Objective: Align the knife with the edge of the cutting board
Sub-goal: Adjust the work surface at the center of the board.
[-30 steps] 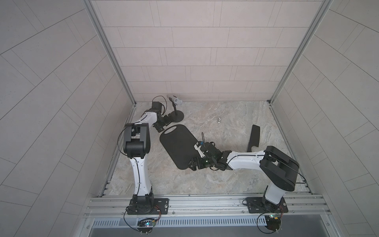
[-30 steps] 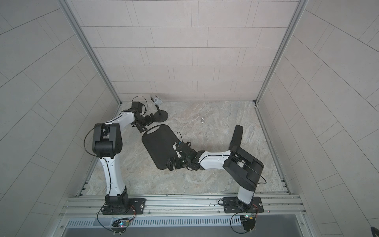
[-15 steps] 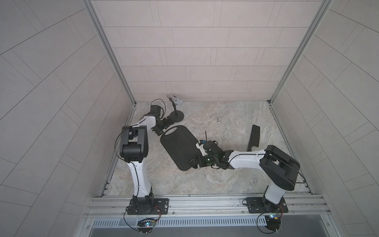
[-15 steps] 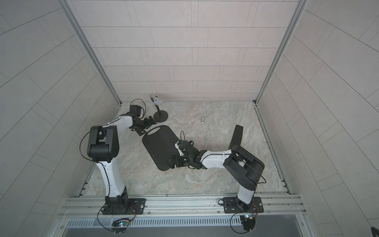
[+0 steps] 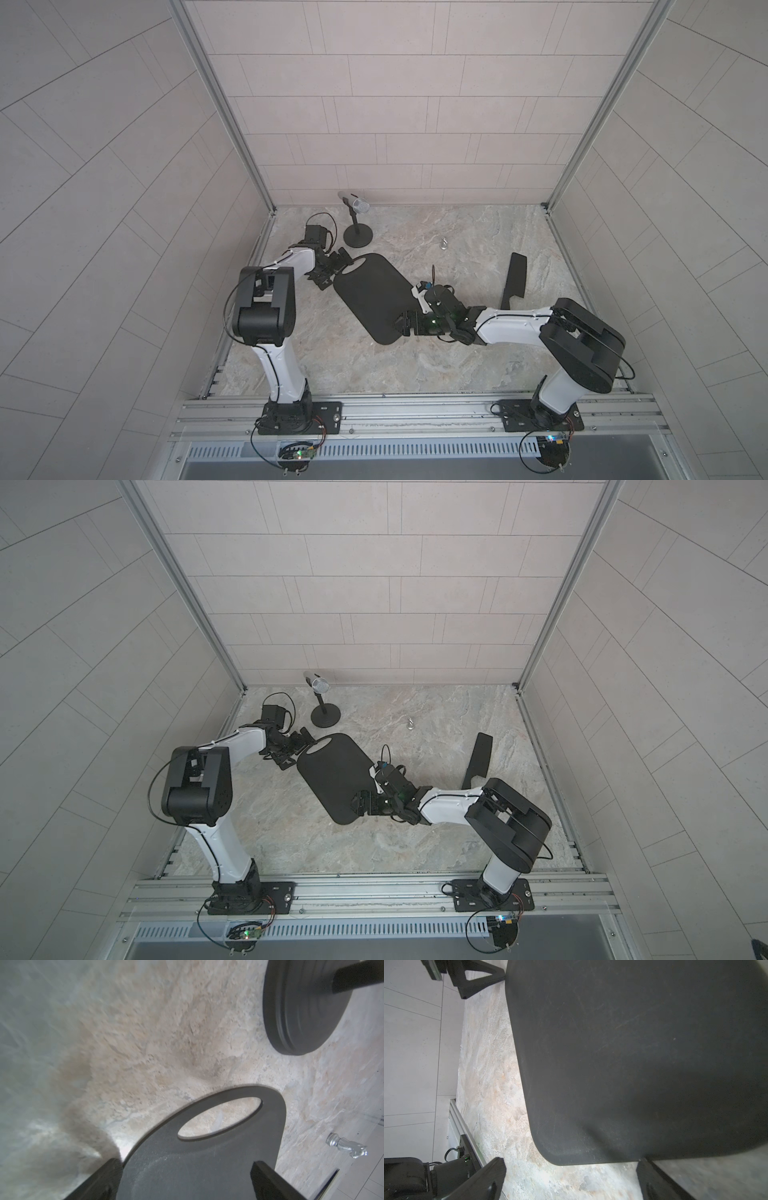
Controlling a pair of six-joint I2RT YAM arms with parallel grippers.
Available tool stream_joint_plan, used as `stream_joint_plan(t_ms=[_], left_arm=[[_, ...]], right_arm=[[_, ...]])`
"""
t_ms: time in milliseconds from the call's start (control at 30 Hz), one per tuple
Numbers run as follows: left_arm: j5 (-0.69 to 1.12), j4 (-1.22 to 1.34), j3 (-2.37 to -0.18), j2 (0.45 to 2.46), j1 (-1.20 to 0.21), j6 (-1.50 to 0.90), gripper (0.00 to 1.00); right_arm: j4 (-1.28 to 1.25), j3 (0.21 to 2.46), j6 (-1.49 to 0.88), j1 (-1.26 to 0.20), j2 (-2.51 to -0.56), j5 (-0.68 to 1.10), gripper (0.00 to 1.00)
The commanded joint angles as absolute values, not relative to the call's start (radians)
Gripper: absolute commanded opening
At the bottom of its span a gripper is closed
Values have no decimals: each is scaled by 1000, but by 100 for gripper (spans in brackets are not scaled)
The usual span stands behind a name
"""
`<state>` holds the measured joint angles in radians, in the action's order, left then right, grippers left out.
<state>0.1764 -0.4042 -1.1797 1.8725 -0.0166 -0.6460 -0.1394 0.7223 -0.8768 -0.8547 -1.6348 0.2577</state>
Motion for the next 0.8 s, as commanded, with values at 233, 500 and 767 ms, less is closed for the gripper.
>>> stream_joint_plan(t_ms=[233,500,767], left_arm=[[158,-463,-1135,1785,-37,-667,100],[150,-414,-1214,1793,-35,-652,100],[174,-405,-1344,1890,-34,-618,100]], right_arm=[[35,640,-871,-833,-1598,192,100],[31,632,-850,-820,-1580,184,100],[2,605,-847,-820,-1585,180,100]])
